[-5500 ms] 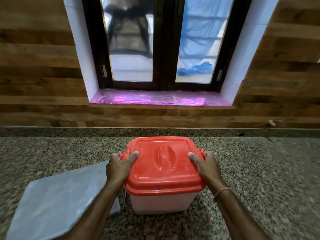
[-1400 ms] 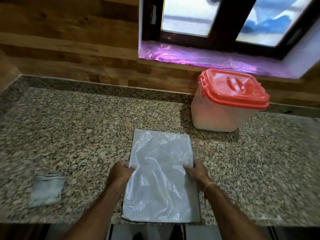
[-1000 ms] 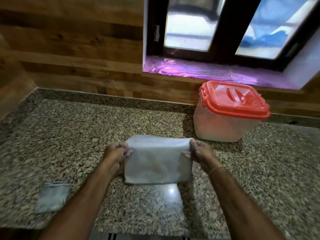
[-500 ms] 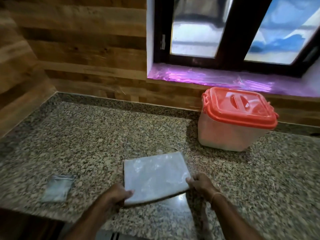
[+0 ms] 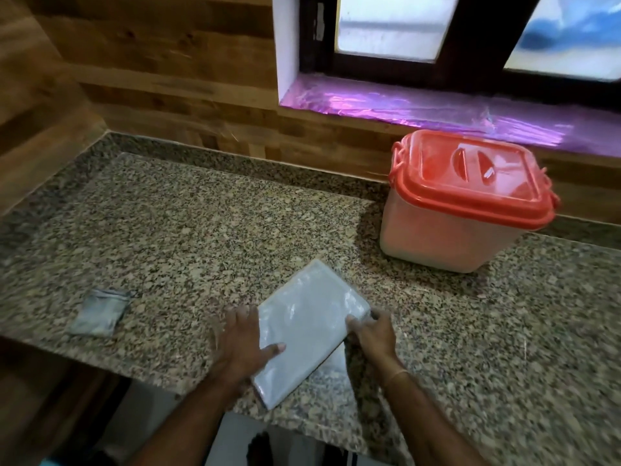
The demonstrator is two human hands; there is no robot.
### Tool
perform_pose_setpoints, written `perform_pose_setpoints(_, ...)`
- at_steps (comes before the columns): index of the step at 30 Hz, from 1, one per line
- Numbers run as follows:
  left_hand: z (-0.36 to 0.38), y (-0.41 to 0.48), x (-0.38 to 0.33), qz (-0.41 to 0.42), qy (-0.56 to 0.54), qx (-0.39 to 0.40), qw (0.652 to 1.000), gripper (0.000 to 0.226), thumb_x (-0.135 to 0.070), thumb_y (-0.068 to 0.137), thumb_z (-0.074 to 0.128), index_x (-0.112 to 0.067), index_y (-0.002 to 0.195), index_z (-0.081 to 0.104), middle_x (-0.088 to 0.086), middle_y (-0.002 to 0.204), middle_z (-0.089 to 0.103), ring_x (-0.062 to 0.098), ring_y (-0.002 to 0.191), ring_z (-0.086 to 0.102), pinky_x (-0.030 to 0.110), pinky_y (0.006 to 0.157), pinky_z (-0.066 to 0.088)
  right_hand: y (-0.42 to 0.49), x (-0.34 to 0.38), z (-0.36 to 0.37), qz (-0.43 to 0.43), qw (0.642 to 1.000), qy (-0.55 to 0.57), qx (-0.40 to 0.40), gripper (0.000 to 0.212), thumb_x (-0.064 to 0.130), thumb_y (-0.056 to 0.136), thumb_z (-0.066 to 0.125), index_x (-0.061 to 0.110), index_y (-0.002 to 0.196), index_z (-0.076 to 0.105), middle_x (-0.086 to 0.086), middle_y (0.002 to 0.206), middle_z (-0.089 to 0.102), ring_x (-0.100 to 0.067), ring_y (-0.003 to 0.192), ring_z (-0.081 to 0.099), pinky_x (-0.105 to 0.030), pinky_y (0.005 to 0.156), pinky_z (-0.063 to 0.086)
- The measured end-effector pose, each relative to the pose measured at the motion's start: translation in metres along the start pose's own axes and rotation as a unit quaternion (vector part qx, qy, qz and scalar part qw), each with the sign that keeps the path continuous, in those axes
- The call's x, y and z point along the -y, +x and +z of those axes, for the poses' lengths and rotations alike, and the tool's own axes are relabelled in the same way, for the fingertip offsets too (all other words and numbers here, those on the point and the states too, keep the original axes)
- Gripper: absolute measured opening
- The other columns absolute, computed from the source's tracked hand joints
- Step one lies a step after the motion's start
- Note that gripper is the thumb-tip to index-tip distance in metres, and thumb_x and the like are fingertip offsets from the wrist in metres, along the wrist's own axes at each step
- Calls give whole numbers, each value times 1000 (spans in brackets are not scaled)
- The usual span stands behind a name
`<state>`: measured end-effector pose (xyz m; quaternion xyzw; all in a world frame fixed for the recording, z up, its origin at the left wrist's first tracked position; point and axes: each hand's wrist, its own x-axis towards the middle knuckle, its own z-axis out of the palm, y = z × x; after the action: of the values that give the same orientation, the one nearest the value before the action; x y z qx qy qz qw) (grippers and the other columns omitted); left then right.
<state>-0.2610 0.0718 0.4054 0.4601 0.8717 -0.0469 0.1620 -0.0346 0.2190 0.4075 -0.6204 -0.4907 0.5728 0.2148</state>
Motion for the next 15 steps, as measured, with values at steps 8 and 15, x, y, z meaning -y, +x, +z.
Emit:
perform_pose_setpoints(8,-12,-21,-35,-118,-322,63,937,84,-74,76,69,-21,136,42,2,134,55,26,114,62,50,100,51,-8,-2,2,7,981,56,187,39,26,87,78,4,119,72,-13,111,80,-36,99,77,-60,91,60)
perform_pose_setpoints(15,-61,-18,-45,-147,-649,133,734,35,-41,97,67,-11,115,67,14,104,78,37,93,75,52,80,62,-11,40,-23,-93,954,45,282,28,20,105,58,6,127,69,-12,120,77,-31,109,75,-49,94,61)
